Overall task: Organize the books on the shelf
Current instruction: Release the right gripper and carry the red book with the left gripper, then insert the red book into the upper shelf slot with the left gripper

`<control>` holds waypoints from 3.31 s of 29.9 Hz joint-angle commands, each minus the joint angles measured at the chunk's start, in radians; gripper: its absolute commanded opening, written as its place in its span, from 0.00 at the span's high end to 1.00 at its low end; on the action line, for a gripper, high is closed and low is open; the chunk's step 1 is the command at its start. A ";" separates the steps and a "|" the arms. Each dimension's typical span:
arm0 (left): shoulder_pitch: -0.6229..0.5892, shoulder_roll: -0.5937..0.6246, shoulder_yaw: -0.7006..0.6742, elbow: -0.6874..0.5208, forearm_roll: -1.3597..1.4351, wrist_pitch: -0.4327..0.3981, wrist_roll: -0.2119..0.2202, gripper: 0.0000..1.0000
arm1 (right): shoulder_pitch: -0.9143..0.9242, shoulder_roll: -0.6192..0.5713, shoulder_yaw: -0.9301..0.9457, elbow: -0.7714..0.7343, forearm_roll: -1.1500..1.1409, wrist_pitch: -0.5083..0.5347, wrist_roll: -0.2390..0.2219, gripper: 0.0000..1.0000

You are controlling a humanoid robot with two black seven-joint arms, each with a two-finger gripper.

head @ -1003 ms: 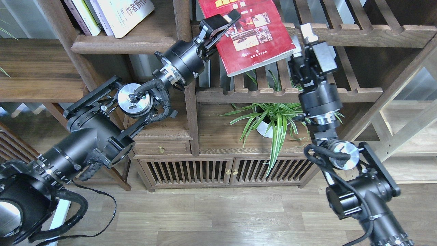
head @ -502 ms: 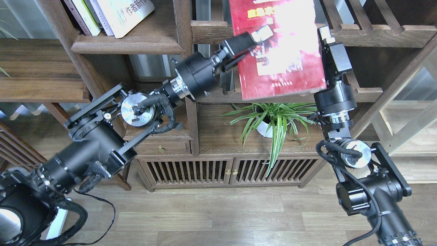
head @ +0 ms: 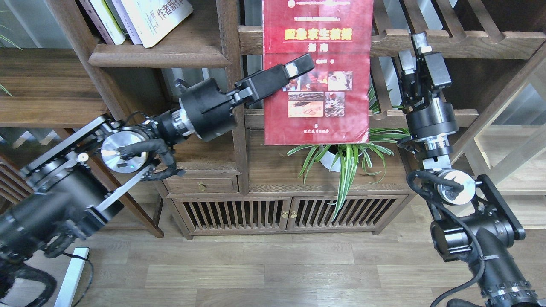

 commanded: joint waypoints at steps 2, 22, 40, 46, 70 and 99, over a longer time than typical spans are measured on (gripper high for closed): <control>0.029 0.094 -0.035 -0.088 0.078 -0.005 -0.012 0.93 | 0.008 -0.010 0.000 -0.046 -0.004 0.000 -0.002 0.28; 0.188 0.567 -0.311 -0.219 0.121 -0.087 -0.008 0.92 | 0.088 -0.008 -0.045 -0.129 -0.012 0.000 -0.005 0.26; 0.240 0.723 -0.478 -0.135 0.132 -0.087 0.001 0.89 | 0.110 -0.002 -0.109 -0.157 -0.015 0.000 -0.009 0.26; 0.239 0.720 -0.475 -0.055 0.155 -0.087 0.001 0.88 | 0.114 -0.005 -0.124 -0.158 -0.015 0.000 -0.011 0.26; 0.093 0.538 -0.455 0.000 0.342 0.024 0.063 0.90 | 0.127 -0.005 -0.149 -0.163 -0.020 0.000 -0.009 0.26; -0.184 0.299 -0.279 0.158 0.503 0.420 0.067 0.82 | 0.171 -0.005 -0.143 -0.158 -0.020 0.000 -0.006 0.26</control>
